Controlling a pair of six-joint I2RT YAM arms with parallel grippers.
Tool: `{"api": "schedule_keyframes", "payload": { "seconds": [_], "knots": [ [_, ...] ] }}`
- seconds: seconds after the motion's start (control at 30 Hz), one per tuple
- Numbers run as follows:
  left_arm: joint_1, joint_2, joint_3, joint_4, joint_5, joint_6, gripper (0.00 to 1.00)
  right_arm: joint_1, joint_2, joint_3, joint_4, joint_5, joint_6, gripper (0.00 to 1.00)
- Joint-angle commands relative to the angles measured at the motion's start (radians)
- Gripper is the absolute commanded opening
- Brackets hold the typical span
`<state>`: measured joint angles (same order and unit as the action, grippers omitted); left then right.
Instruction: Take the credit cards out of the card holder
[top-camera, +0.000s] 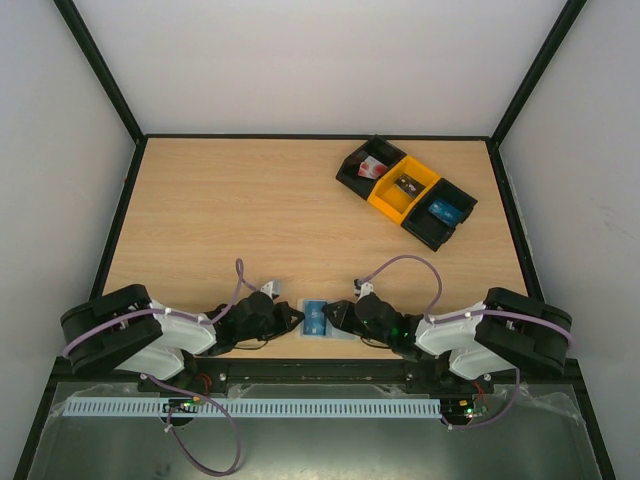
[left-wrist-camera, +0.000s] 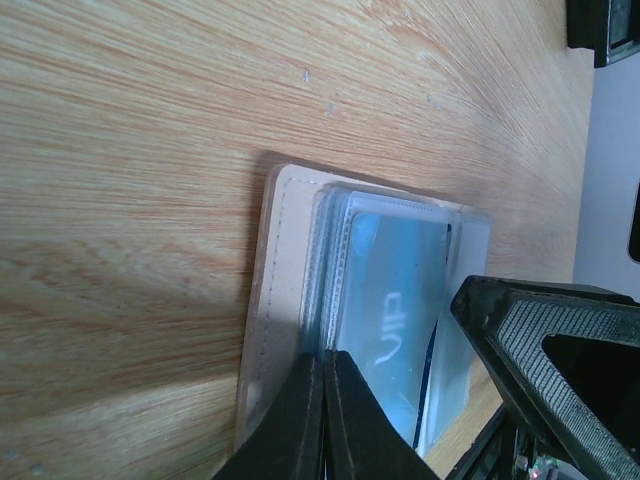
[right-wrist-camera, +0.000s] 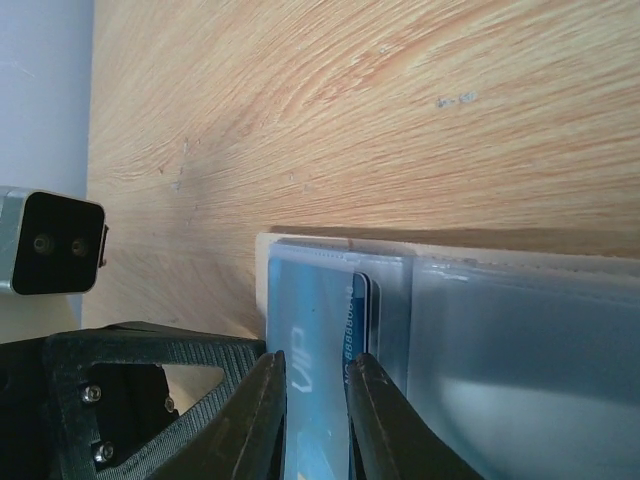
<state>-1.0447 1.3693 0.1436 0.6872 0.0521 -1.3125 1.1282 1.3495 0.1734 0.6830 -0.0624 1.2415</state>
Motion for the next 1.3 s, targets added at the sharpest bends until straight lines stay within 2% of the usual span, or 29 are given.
{"api": "schedule_keyframes", "payload": {
  "seconds": [0.0,0.27,1.27],
  "knots": [
    [-0.014,0.034,-0.033,-0.119,0.009,0.002,0.03,0.007,0.014,0.018,-0.019,0.040,-0.026,0.18],
    [-0.016,0.043,-0.036,-0.110,0.006,-0.001,0.03,0.008,0.029,0.036,-0.049,0.084,-0.068,0.19],
    [-0.025,0.067,-0.032,-0.091,0.009,-0.008,0.03,0.008,0.052,0.028,0.018,0.047,-0.080,0.18]
  ]
}}
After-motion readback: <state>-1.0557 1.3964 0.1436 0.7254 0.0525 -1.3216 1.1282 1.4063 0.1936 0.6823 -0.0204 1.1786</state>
